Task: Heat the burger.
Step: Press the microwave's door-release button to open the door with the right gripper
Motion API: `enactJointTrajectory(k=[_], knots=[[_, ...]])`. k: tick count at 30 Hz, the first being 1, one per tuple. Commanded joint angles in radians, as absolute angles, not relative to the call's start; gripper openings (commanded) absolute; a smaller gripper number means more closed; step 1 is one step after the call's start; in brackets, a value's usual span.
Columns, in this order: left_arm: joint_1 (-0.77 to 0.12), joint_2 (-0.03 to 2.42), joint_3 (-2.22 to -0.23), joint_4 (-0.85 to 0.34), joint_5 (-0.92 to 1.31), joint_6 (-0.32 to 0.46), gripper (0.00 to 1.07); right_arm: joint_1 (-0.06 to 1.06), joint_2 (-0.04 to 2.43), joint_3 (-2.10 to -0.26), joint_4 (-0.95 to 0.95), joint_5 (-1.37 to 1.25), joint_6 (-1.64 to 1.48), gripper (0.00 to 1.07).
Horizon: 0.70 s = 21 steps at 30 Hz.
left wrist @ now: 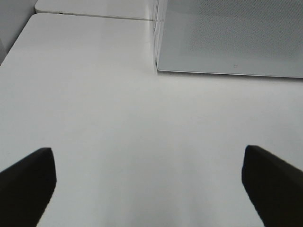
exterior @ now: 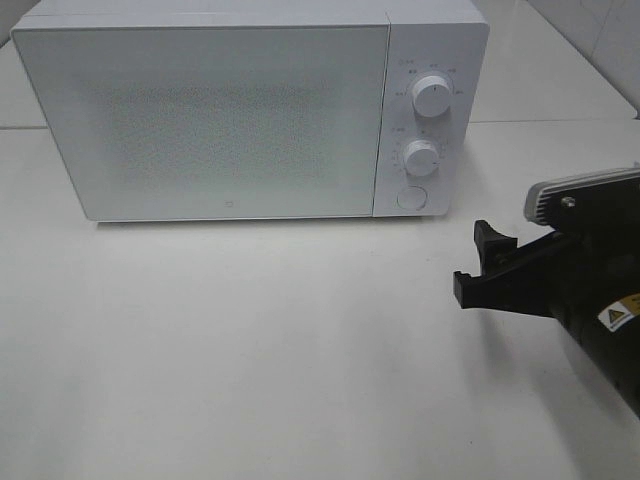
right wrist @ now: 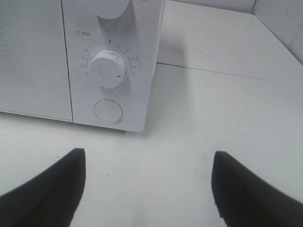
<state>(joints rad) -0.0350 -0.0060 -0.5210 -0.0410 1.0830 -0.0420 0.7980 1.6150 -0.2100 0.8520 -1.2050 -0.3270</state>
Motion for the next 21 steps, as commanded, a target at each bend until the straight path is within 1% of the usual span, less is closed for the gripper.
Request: enactJointTrajectory(k=[1,8,13,21], knots=[[-0.040,-0.027,-0.518,-0.050,1.069,-0.040,1.00,0.832,1.627,-0.244,0.909,-1.345,-0.375,0.74],[-0.040,-0.027,-0.518,-0.050,1.069,-0.040,1.00,0.909,1.644,-0.347,0.997,-1.338,-0.430,0.74],[-0.040,-0.027,-0.518,-0.050,1.069,-0.040,1.00,0.911,1.644,-0.383,0.997,-1.339,-0.437,0.74],[-0.040,-0.027,-0.518,-0.050,1.069,-0.040,1.00,0.909,1.644,-0.385,0.995,-1.340,-0.433,0.74]])
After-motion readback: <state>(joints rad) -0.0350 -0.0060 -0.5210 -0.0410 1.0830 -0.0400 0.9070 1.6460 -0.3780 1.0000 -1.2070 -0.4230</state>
